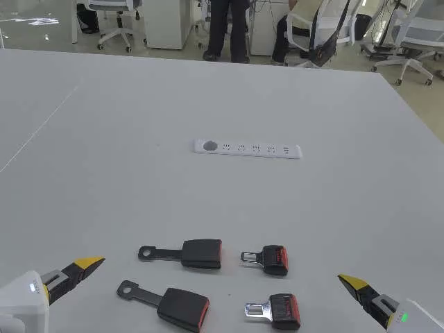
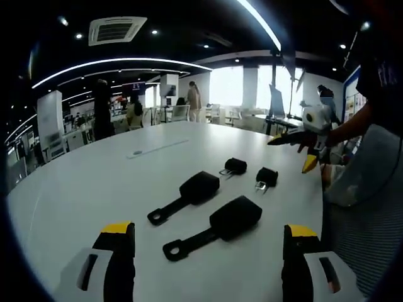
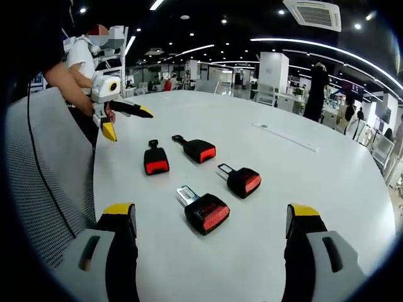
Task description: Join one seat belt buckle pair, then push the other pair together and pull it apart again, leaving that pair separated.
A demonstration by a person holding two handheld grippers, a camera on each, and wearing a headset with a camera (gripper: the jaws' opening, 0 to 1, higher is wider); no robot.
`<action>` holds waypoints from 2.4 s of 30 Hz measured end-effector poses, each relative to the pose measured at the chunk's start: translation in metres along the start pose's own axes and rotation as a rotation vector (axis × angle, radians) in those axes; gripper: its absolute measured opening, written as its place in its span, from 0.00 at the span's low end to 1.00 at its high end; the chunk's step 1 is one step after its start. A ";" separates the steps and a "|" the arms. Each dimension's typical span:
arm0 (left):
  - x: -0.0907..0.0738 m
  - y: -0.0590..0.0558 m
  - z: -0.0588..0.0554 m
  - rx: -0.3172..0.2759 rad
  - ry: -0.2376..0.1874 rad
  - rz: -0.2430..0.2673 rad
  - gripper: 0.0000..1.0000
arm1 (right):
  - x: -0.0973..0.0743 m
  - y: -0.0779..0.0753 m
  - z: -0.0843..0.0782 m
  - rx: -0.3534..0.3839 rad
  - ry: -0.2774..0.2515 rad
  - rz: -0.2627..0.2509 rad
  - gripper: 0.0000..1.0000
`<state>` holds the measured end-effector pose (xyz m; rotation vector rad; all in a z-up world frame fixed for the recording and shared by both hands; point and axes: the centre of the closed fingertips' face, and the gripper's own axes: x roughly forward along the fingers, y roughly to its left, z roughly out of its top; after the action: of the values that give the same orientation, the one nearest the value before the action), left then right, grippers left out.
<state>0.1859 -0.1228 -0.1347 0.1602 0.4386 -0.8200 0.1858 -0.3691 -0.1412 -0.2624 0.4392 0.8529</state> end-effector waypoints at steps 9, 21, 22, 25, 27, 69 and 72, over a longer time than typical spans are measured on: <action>0.000 0.002 -0.002 0.001 0.000 0.000 0.99 | -0.002 -0.001 -0.003 -0.001 0.001 0.000 0.99; -0.001 0.001 -0.003 0.002 0.001 -0.001 0.99 | -0.003 -0.001 -0.002 -0.004 0.000 -0.002 0.99; -0.001 0.001 -0.003 0.002 0.002 -0.001 0.99 | -0.003 0.000 -0.002 -0.004 0.001 -0.002 0.99; -0.002 0.000 -0.002 0.003 0.001 0.000 0.99 | -0.004 0.000 -0.002 -0.004 0.000 -0.003 0.99; -0.002 0.000 -0.002 0.005 0.001 -0.001 0.99 | -0.004 0.000 -0.002 -0.005 0.001 -0.003 0.99; -0.002 -0.004 0.001 0.041 0.016 -0.025 0.99 | -0.003 -0.003 0.003 -0.029 0.004 0.004 0.99; -0.002 -0.003 0.002 0.051 0.019 -0.031 0.99 | -0.004 -0.004 0.005 -0.035 0.002 0.009 0.99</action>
<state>0.1831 -0.1239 -0.1318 0.2093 0.4392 -0.8613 0.1874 -0.3723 -0.1348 -0.2934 0.4276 0.8700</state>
